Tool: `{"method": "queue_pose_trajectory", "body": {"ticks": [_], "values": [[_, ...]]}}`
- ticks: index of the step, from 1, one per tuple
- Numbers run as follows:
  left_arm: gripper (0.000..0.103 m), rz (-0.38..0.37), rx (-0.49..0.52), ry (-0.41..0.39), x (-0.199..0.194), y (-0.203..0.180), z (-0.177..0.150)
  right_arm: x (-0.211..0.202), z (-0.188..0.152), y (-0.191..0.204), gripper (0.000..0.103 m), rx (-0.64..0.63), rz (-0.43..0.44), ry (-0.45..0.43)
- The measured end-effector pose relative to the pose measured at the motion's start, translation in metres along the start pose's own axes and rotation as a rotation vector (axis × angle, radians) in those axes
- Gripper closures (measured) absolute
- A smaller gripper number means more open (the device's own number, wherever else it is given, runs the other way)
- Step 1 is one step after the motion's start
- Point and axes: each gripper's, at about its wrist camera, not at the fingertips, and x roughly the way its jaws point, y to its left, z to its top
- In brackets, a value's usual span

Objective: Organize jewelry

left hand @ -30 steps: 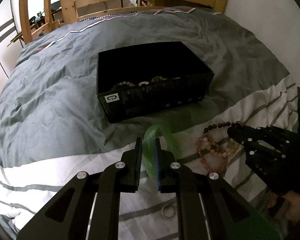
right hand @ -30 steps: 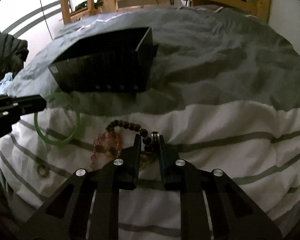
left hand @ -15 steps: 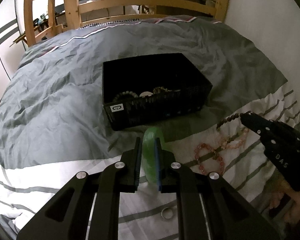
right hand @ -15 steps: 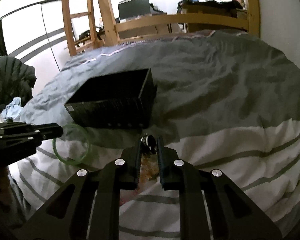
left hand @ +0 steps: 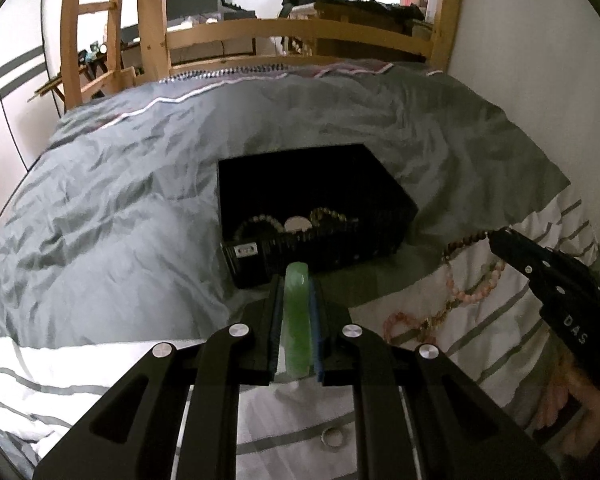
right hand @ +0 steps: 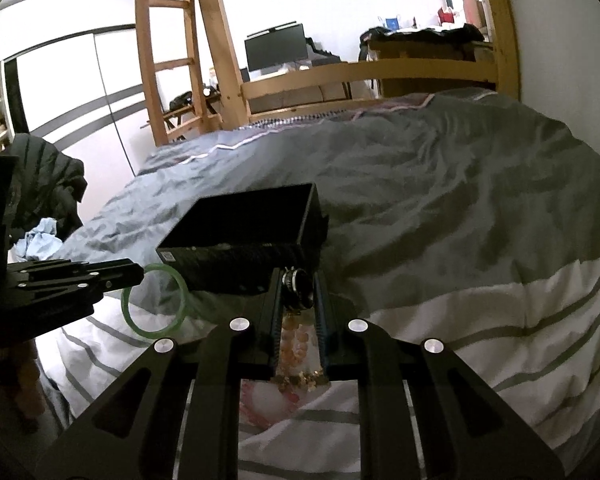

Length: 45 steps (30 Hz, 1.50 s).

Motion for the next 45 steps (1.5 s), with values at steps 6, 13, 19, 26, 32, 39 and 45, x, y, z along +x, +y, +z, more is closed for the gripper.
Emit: {"method": "queue_pose_trajectory", "body": {"ticks": [6, 13, 19, 26, 32, 39, 45], "values": [[0.091, -0.003, -0.005, -0.040, -0.005, 0.002, 0.010, -0.008, 0.013, 0.001, 0.088, 0.035, 0.087, -0.046], [0.091, -0.008, -0.024, -0.090, -0.011, 0.008, 0.025, -0.008, 0.027, -0.001, 0.088, 0.109, 0.188, -0.084], [0.091, -0.014, -0.040, -0.112, -0.008, 0.016, 0.039, 0.002, 0.045, 0.003, 0.088, 0.126, 0.234, -0.116], [0.091, -0.009, -0.029, -0.157, -0.002, 0.019, 0.065, 0.017, 0.064, 0.009, 0.088, 0.119, 0.265, -0.145], [0.091, -0.002, 0.004, -0.181, 0.010, 0.014, 0.085, 0.030, 0.078, 0.014, 0.088, 0.112, 0.288, -0.161], [0.091, 0.017, 0.010, -0.122, 0.029, 0.020, 0.083, 0.051, 0.077, 0.012, 0.088, 0.139, 0.307, -0.142], [0.005, 0.132, -0.007, -0.103, 0.021, 0.030, 0.065, 0.064, 0.067, 0.019, 0.088, 0.111, 0.295, -0.089]]}}
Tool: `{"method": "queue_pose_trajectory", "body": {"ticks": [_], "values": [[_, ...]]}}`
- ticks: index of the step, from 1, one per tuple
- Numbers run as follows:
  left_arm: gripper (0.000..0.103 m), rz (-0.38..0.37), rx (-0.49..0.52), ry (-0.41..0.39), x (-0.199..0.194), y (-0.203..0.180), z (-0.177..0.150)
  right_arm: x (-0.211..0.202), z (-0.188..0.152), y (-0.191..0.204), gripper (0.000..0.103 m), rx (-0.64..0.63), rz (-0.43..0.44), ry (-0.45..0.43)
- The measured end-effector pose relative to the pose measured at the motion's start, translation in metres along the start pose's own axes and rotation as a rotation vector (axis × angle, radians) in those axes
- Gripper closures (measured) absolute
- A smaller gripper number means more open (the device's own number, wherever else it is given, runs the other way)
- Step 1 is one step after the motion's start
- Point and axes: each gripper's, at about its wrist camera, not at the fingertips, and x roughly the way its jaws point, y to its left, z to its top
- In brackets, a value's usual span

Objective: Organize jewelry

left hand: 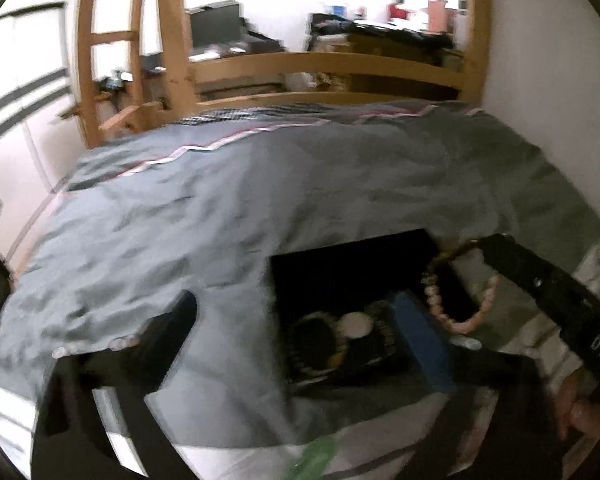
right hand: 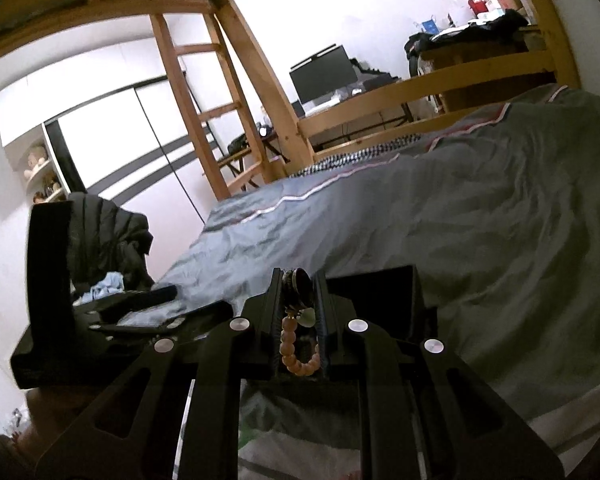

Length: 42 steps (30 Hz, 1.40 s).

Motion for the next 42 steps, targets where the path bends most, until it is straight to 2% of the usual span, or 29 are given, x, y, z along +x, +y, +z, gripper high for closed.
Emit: {"method": "queue_pose_trajectory", "body": {"ticks": [3, 6, 7, 8, 9, 10, 11, 12, 15, 17, 18, 20, 22, 28, 30, 32, 40, 42], "values": [[0.005, -0.027, 0.035, 0.084, -0.003, 0.005, -0.017, 0.005, -0.004, 0.001, 0.088, -0.012, -0.003, 0.019], [0.005, -0.109, 0.048, 0.221, 0.006, 0.006, -0.042, 0.009, -0.007, -0.002, 0.088, -0.002, -0.002, 0.033], [0.006, -0.103, 0.070, 0.288, 0.018, 0.001, -0.052, 0.009, -0.008, -0.003, 0.088, 0.002, -0.003, 0.033], [0.013, -0.097, 0.088, 0.318, 0.023, -0.003, -0.057, 0.009, -0.008, -0.004, 0.088, 0.007, -0.003, 0.034], [0.031, -0.098, 0.124, 0.355, 0.030, -0.011, -0.064, 0.009, -0.009, -0.005, 0.088, 0.011, -0.004, 0.035], [0.084, -0.105, 0.138, 0.380, 0.032, -0.016, -0.068, 0.008, -0.009, -0.007, 0.088, 0.016, -0.004, 0.035], [0.101, -0.123, 0.145, 0.421, 0.038, -0.020, -0.072, 0.008, -0.009, -0.008, 0.088, 0.021, -0.005, 0.035], [0.101, -0.145, 0.145, 0.453, 0.043, -0.022, -0.076, 0.008, -0.009, -0.009, 0.088, 0.024, -0.006, 0.035], [0.103, -0.126, 0.188, 0.504, 0.050, -0.028, -0.084, 0.008, -0.010, -0.013, 0.088, 0.041, -0.006, 0.034], [0.103, -0.192, 0.171, 0.549, 0.051, -0.029, -0.087, 0.008, -0.010, -0.015, 0.087, 0.052, -0.002, 0.035], [0.103, -0.201, 0.181, 0.582, 0.055, -0.031, -0.091, 0.008, -0.010, -0.015, 0.088, 0.051, -0.004, 0.036], [0.102, -0.161, 0.235, 0.607, 0.059, -0.038, -0.100, 0.009, -0.011, -0.015, 0.088, 0.048, -0.003, 0.039], [0.101, -0.129, 0.283, 0.599, 0.059, -0.044, -0.102, 0.011, -0.011, -0.014, 0.087, 0.044, -0.005, 0.044], [0.094, -0.080, 0.327, 0.586, 0.056, -0.053, -0.101, 0.016, -0.014, -0.015, 0.087, 0.040, -0.005, 0.065], [0.085, -0.037, 0.364, 0.572, 0.053, -0.061, -0.101, 0.018, -0.015, -0.015, 0.087, 0.038, -0.005, 0.073], [0.070, 0.013, 0.395, 0.565, 0.051, -0.069, -0.103, 0.019, -0.015, -0.014, 0.087, 0.036, -0.004, 0.081], [0.068, 0.024, 0.362, 0.596, 0.050, -0.074, -0.103, 0.028, -0.020, -0.014, 0.087, 0.039, -0.002, 0.114], [0.075, 0.009, 0.371, 0.591, 0.057, -0.071, -0.104, 0.028, -0.022, -0.015, 0.087, 0.038, -0.003, 0.117]]}}
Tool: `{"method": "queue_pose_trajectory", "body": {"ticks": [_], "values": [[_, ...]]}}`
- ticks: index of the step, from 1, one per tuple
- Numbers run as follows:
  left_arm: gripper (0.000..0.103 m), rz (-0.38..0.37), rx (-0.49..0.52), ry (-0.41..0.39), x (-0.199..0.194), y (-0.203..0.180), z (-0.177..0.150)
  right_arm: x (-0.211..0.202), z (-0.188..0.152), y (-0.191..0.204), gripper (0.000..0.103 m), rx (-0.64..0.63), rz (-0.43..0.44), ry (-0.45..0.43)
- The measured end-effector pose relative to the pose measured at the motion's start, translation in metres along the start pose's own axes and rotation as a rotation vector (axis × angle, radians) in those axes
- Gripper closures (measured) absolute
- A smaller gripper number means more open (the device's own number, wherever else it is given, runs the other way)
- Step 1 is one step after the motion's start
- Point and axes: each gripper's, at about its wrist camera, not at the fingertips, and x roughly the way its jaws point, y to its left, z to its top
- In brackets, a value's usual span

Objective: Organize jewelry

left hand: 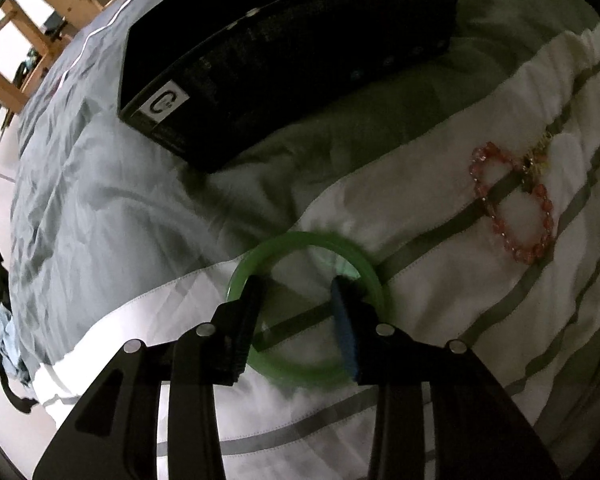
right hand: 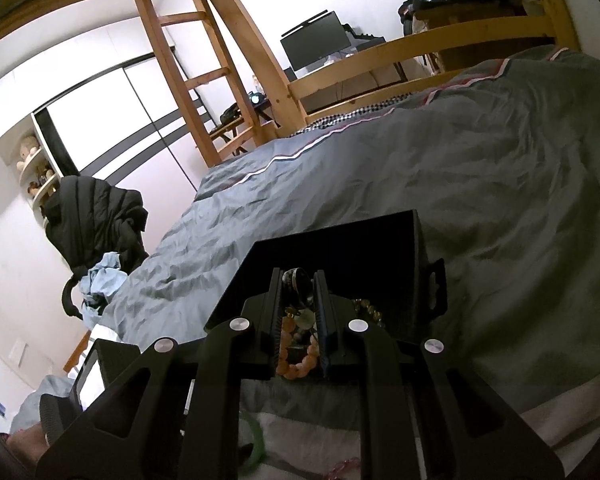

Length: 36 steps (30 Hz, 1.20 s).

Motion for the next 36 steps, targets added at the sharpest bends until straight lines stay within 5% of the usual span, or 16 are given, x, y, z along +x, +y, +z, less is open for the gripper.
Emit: {"method": "queue_pose_trajectory", "body": {"ticks": [2, 11, 14, 16, 18, 19, 20, 22, 24, 25, 26, 27, 29, 36], "values": [[0.103, -0.107, -0.048, 0.001, -0.002, 0.006, 0.000, 0.001, -0.001, 0.000, 0.087, -0.001, -0.001, 0.003], [0.103, -0.210, -0.196, -0.237, -0.052, 0.043, 0.002, 0.002, -0.001, 0.000, 0.087, -0.001, -0.002, 0.010], [0.103, -0.229, -0.193, -0.226, -0.051, 0.044, 0.004, 0.002, -0.002, 0.000, 0.087, -0.002, -0.002, 0.013], [0.103, -0.220, -0.128, -0.152, -0.033, 0.033, 0.005, 0.003, -0.003, 0.000, 0.087, -0.004, -0.002, 0.014], [0.081, -0.132, -0.070, -0.095, -0.017, 0.023, 0.004, 0.003, -0.003, -0.001, 0.087, -0.003, 0.000, 0.015], [0.035, -0.080, -0.038, -0.067, -0.012, 0.016, 0.003, 0.003, -0.003, 0.000, 0.087, -0.003, -0.002, 0.013], [0.007, -0.028, -0.002, -0.057, -0.007, 0.007, 0.004, 0.003, -0.003, 0.000, 0.087, -0.002, -0.002, 0.014], [0.006, 0.010, 0.067, -0.067, -0.003, -0.009, 0.003, 0.003, -0.003, 0.000, 0.087, 0.000, -0.001, 0.014], [0.006, -0.033, 0.081, -0.058, -0.002, -0.017, 0.001, 0.003, -0.003, 0.000, 0.087, -0.002, -0.001, 0.014], [0.017, -0.063, 0.072, -0.057, -0.001, -0.016, 0.000, 0.003, -0.003, 0.000, 0.087, -0.002, -0.001, 0.013], [0.050, -0.112, 0.051, -0.039, 0.000, -0.014, 0.000, 0.003, -0.003, 0.000, 0.087, -0.002, -0.001, 0.013], [0.054, -0.181, 0.012, -0.011, 0.004, -0.007, -0.001, 0.003, -0.003, -0.001, 0.087, -0.001, 0.000, 0.012], [0.087, -0.239, -0.063, -0.025, -0.001, 0.009, 0.000, 0.003, -0.005, -0.001, 0.087, 0.001, 0.000, 0.009], [0.097, -0.370, -0.218, -0.120, -0.022, 0.045, 0.001, 0.003, -0.005, -0.001, 0.087, 0.002, 0.001, 0.009]]}}
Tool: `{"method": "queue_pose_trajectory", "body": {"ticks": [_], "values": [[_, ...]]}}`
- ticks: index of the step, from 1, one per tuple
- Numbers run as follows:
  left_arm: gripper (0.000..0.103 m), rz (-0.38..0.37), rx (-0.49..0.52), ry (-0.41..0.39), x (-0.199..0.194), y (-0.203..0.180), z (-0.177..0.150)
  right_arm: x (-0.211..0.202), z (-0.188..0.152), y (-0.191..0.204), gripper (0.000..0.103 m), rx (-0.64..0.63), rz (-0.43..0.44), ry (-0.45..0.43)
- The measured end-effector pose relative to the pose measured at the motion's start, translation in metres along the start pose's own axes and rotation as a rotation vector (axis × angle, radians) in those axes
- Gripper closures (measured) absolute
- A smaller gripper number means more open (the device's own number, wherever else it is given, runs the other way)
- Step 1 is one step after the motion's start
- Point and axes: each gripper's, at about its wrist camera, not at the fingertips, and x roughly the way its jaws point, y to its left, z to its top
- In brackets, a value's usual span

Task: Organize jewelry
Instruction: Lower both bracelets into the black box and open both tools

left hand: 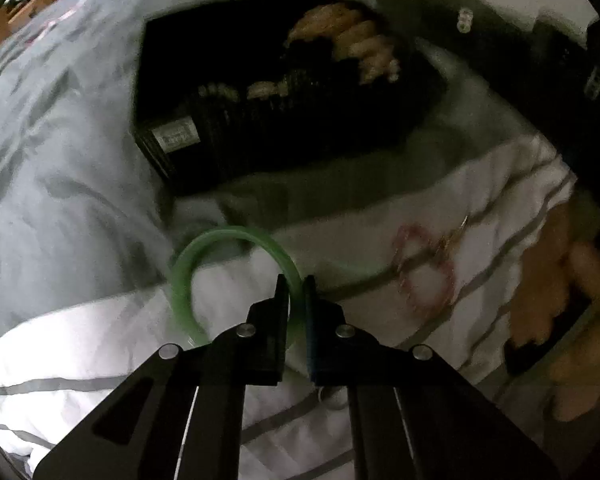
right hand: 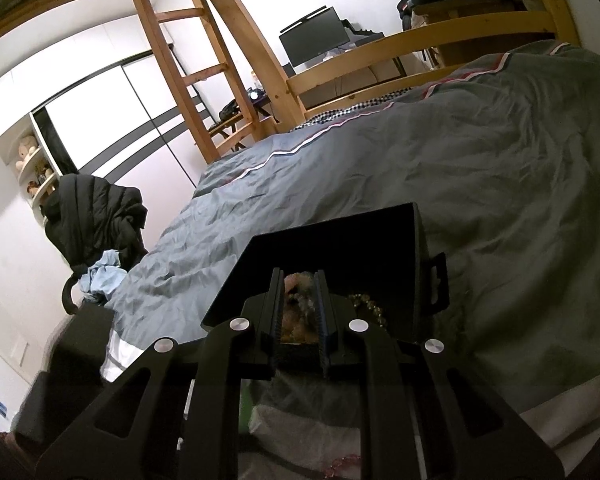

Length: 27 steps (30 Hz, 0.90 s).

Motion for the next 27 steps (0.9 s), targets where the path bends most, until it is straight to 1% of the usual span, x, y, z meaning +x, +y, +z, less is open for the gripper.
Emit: {"method": "queue_pose_trajectory", "body": {"ticks": [3, 6, 9, 10, 11, 16, 18, 21, 24, 27], "values": [[0.097, -0.047, -0.016, -0.070, -0.020, 0.004, 0.004, 0.000, 0.000, 0.000, 0.087, 0.001, 0.001, -0.001], [0.096, -0.046, -0.015, -0.139, -0.038, 0.003, 0.005, 0.000, 0.000, 0.000, 0.087, 0.004, 0.001, -0.002], [0.096, -0.055, -0.010, -0.180, -0.045, 0.004, 0.007, 0.000, 0.000, 0.000, 0.087, 0.005, 0.000, -0.002], [0.096, -0.056, -0.004, -0.199, -0.050, 0.005, 0.013, 0.000, 0.000, 0.000, 0.087, 0.005, -0.001, -0.004], [0.096, -0.060, 0.001, -0.214, -0.056, -0.003, 0.004, 0.000, 0.000, 0.000, 0.087, 0.006, -0.002, -0.004], [0.096, -0.073, 0.047, -0.327, -0.075, -0.013, 0.021, -0.002, 0.000, -0.003, 0.087, 0.024, -0.007, -0.012], [0.095, -0.077, 0.057, -0.357, -0.079, -0.013, 0.029, -0.003, 0.000, -0.004, 0.087, 0.028, -0.009, -0.016], [0.095, -0.044, 0.059, -0.364, -0.067, -0.013, 0.041, -0.003, -0.001, -0.005, 0.087, 0.036, -0.015, -0.018], [0.095, -0.019, 0.051, -0.335, -0.052, -0.012, 0.045, -0.004, -0.001, -0.007, 0.087, 0.042, -0.029, -0.024], [0.093, 0.034, 0.051, -0.339, -0.046, -0.013, 0.045, -0.007, -0.001, -0.012, 0.086, 0.060, -0.049, -0.037]]}}
